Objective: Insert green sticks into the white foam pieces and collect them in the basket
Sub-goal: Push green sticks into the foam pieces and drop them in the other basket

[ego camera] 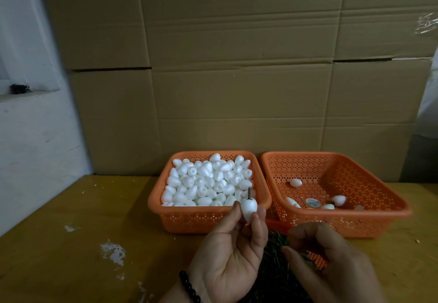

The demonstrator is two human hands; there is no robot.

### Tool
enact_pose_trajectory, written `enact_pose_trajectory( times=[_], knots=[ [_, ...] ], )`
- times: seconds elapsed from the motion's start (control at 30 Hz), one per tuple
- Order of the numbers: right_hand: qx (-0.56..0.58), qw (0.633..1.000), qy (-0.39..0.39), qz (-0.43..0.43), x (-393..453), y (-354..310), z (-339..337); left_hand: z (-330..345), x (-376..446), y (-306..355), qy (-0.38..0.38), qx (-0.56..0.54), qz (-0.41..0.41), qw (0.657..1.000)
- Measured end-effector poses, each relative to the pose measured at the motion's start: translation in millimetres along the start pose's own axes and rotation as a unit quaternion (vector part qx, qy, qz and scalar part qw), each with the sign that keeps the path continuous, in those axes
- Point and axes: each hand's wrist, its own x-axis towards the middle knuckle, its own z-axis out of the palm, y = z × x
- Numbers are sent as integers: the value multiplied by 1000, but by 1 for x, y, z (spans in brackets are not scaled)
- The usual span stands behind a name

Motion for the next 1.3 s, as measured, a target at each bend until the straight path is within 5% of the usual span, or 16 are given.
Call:
enact_pose_trajectory(
  times=[0.3, 0.6, 0.73, 1.0, 1.3],
  knots=[
    [-8, 1000, 7, 7, -1, 1, 0, -3, 1, 1, 23, 74, 16, 997],
    [11, 1000, 17, 21, -1, -2, 0, -3, -1, -2, -44, 169, 64, 983],
    [22, 1000, 13, 4, 2, -4, -3, -9, 4, -6, -44, 303, 128, 943],
    [3, 997, -10, -79, 5, -7, -2, -23, 8, -13, -63, 561, 178, 806],
    [-52, 992, -79, -86, 14, 0, -11, -18, 6, -14, 11, 605, 183, 775]
  ],
)
